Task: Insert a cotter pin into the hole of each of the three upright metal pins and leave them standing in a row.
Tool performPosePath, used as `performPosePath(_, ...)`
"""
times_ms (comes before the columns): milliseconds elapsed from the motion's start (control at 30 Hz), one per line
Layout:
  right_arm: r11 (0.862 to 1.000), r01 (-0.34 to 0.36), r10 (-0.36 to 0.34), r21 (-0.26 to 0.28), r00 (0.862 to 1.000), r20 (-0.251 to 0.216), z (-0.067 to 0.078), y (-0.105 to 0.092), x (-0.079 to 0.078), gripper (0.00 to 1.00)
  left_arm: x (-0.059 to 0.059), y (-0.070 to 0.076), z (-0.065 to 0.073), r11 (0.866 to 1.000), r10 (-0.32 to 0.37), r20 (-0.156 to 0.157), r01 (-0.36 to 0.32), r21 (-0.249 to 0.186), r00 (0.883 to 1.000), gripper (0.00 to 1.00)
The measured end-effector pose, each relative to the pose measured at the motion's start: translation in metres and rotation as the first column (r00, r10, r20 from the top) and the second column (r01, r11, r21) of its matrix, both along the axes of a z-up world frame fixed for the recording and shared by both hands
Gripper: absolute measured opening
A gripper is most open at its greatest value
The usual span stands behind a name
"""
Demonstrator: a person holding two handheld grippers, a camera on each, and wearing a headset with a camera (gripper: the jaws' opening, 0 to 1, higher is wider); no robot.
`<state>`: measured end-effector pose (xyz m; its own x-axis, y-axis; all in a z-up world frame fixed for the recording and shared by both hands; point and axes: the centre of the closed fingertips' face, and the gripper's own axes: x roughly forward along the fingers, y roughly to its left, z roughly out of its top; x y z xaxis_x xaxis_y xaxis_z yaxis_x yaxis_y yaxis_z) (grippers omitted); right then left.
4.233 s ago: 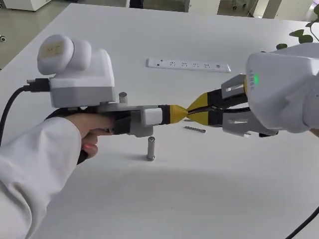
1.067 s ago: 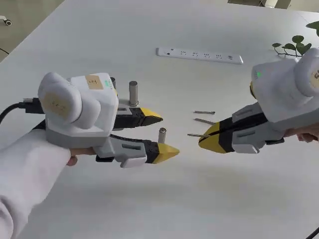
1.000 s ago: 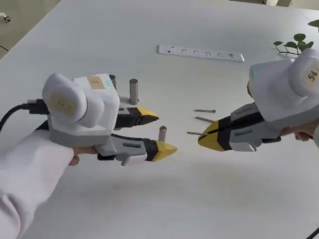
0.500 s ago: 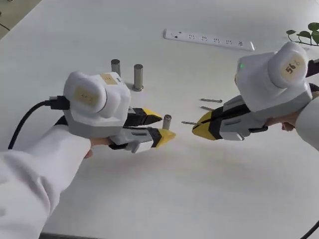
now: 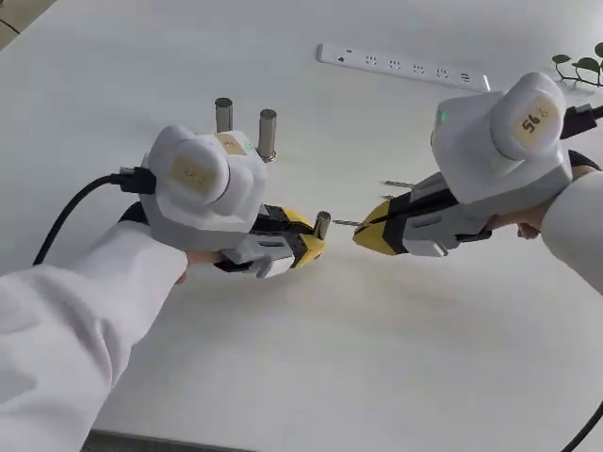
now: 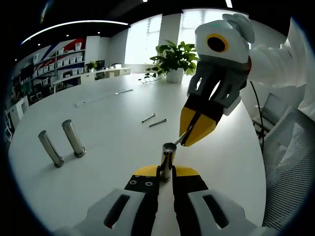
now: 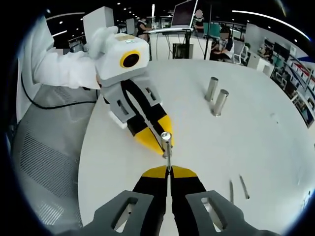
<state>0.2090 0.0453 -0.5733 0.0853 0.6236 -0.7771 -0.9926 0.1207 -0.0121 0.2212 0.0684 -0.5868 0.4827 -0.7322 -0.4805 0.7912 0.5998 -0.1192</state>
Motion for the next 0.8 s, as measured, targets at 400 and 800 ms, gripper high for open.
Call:
performPosePath(400, 0.999, -0.044, 0.044, 0.012, 0.999, 0.016, 0.0, 0.001, 0.0, 0.0, 0.0, 0.001, -0.002, 1.0, -0.003, -0.009, 0.003, 0.006, 1.0, 0.08)
performPosePath(800, 0.997, -0.076, 0.075, 0.035, 0.997, 0.027, -0.007, 0.012, 0.001, 0.0, -0.001, 0.001, -0.001, 1.0, -0.013, -0.012, 0.013, 0.009, 1.0, 0.07)
